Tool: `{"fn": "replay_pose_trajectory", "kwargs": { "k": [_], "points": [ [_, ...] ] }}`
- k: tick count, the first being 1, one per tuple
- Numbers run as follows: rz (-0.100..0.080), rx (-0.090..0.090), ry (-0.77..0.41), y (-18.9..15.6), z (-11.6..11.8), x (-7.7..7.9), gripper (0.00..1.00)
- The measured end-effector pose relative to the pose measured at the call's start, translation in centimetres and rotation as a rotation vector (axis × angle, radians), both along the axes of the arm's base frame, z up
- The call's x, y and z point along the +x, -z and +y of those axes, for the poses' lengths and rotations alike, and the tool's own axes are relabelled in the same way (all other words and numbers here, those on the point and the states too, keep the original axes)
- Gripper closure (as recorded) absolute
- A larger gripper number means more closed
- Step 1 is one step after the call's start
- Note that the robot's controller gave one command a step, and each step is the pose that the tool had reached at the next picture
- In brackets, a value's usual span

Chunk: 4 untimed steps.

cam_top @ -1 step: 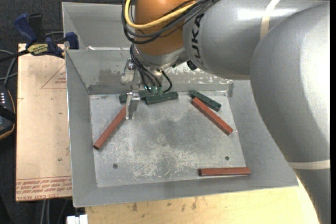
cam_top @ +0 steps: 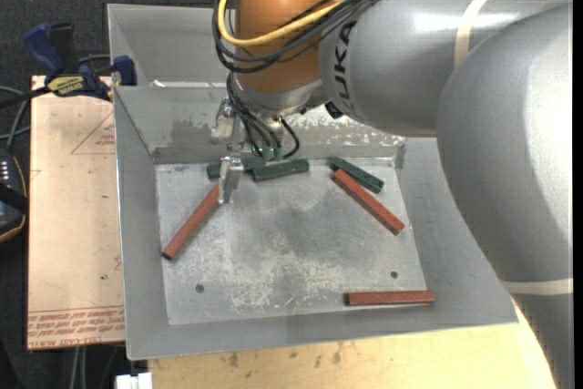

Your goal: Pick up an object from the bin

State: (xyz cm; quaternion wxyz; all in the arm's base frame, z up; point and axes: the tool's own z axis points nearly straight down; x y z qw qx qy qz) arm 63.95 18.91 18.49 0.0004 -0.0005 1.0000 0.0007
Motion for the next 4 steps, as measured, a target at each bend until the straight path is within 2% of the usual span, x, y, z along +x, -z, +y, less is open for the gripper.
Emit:
{"fn": "replay_pose_trajectory", "kwargs": {
  "k": [1,2,3,4],
  "points": [
    [-0.008,0.001,-0.047,4.1,0.4,-0.8,0.00],
    [-0.016,0.002,-0.348,10.6,-0.1,-1.3,1.00],
    [-0.015,0.002,-0.348,10.6,-0.1,-1.3,1.00],
    [0.004,-0.001,-0.356,6.2,-0.2,-1.9,1.00]
  ]
}}
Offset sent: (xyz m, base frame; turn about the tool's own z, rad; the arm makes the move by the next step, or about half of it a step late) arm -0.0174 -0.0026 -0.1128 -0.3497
